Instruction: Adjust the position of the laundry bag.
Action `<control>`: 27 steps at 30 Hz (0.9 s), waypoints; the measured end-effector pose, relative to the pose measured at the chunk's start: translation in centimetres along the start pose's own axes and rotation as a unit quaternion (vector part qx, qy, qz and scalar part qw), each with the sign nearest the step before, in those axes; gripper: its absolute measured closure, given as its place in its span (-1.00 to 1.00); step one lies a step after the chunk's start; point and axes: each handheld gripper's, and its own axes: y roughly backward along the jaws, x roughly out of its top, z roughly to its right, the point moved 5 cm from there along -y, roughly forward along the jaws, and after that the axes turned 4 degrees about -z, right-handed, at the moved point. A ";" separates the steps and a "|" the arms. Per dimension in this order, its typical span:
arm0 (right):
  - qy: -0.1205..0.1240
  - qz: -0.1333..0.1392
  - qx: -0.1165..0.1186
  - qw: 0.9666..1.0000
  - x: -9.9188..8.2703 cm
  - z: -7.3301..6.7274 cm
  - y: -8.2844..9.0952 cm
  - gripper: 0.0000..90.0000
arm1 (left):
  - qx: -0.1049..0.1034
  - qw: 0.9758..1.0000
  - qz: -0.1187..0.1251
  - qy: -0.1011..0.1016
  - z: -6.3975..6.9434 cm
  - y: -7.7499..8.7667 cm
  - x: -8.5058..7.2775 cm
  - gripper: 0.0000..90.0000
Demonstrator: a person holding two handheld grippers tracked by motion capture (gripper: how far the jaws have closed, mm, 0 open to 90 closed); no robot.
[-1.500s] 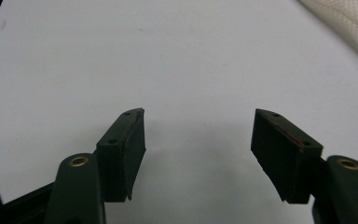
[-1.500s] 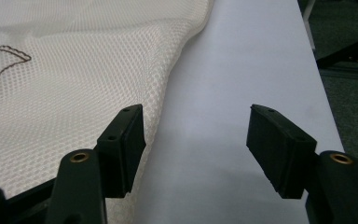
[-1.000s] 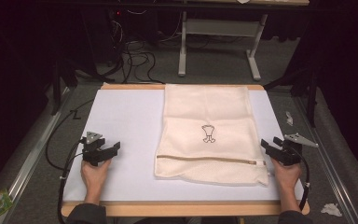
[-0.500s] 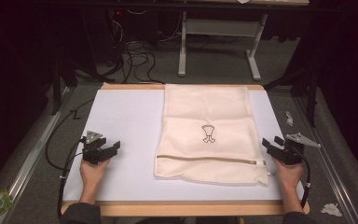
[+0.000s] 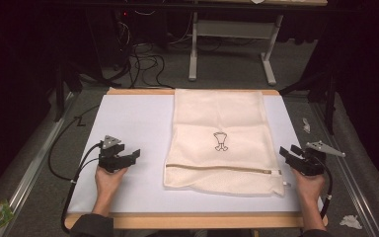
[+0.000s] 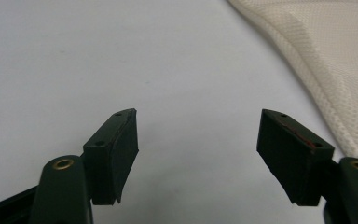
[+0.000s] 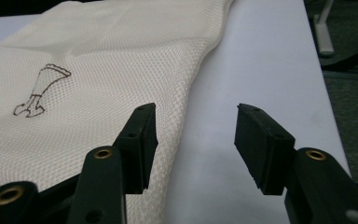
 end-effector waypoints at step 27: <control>0.022 -0.063 0.016 0.998 -0.7 -2.8 0.2 0.15 | -0.070 0.996 -0.033 -0.032 7.8 -1.6 1.9 -0.33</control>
